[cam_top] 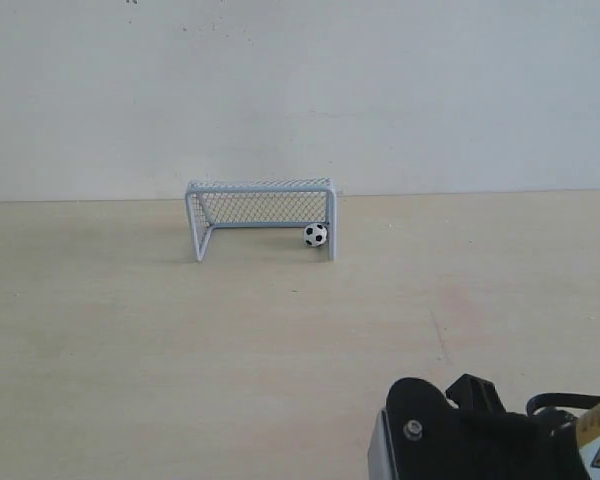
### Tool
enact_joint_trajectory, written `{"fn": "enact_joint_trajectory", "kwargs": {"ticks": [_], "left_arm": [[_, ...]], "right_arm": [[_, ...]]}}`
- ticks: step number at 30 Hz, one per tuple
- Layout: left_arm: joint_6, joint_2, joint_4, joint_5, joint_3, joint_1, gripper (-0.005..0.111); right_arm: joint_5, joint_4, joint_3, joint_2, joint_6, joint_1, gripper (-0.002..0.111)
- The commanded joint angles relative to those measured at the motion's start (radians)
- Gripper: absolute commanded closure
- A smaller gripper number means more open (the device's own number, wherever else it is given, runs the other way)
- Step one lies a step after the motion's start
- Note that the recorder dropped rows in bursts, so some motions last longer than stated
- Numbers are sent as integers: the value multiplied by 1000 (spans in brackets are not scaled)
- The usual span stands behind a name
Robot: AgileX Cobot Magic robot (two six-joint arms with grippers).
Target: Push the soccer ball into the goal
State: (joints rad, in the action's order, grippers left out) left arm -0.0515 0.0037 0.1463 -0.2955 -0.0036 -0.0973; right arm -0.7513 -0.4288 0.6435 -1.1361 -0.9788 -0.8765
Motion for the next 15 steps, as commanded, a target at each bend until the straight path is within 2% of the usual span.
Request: {"fn": "enact_joint_trajectory", "kwargs": {"ticks": [1, 6, 15], "left_arm": [[-1, -4, -6, 1, 4, 6, 102], [-1, -4, -6, 1, 4, 6, 102], [-1, -4, -6, 1, 4, 6, 102]], "right_arm": [[9, -6, -3, 91, 3, -1, 108], [9, -11, -3, 227, 3, 13, 108], [11, -15, -3, 347, 21, 169, 108]]}}
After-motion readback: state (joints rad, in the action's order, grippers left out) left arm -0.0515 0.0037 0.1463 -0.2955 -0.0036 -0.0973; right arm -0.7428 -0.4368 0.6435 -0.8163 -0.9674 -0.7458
